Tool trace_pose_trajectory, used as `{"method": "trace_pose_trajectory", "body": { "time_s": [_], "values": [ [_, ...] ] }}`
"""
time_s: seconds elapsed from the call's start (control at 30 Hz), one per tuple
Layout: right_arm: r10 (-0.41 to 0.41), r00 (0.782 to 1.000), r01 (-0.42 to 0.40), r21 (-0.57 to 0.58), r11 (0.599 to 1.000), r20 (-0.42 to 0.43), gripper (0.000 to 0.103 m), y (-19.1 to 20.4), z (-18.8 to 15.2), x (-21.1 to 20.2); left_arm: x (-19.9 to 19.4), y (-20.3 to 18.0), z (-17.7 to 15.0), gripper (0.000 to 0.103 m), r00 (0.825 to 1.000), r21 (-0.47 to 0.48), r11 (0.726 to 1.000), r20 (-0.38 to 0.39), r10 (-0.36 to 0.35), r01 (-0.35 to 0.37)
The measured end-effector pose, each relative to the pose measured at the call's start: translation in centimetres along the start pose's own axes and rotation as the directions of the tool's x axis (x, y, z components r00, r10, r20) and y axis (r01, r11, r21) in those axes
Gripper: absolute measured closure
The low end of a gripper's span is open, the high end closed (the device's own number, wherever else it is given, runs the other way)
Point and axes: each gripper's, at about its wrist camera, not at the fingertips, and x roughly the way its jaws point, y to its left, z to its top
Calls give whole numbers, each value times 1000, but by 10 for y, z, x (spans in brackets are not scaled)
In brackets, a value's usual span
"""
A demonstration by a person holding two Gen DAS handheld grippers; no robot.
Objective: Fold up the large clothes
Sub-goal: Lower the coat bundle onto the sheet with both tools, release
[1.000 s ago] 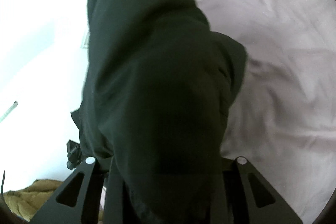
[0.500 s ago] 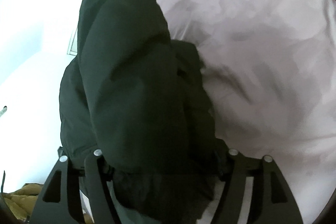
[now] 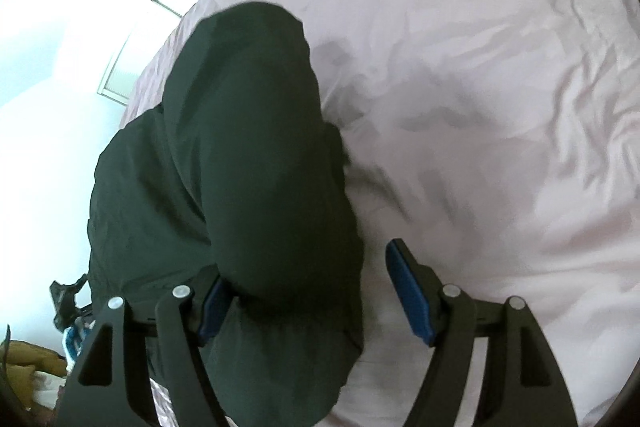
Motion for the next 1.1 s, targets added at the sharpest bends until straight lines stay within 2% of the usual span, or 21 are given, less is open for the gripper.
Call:
{"method": "trace_pose_trajectory", "body": {
  "time_s": [0.17, 0.3, 0.43, 0.6, 0.87, 0.93, 1.1],
  "values": [
    [-53, 998, 54, -22, 998, 17, 32, 15, 9, -10, 8, -23, -15, 27, 1000, 59, 998, -18, 11, -10],
    [-102, 995, 102, -18, 995, 8, 32, 33, 11, -9, 6, -30, -29, 27, 998, 57, 997, -40, 52, -49],
    [-141, 990, 142, -14, 990, 25, 32, 42, 14, -20, -11, -37, -39, 27, 999, 53, 997, -11, 51, -51],
    [-187, 981, 189, -36, 981, 41, 32, 53, 10, -43, -51, -70, -59, 17, 997, 95, 993, 54, 63, -68],
    [-131, 988, 140, -134, 981, 76, 32, 94, -21, -90, -117, -127, -111, 10, 988, 164, 982, 140, 67, -89],
    [-120, 990, 132, -173, 976, 77, 25, 106, -33, -98, -132, -138, -126, 9, 985, 189, 976, 153, 77, -105],
    [-121, 991, 133, -253, 958, 60, 15, 128, -61, -102, -155, -151, -163, 6, 983, 248, 960, 158, 95, -132]
  ]
}}
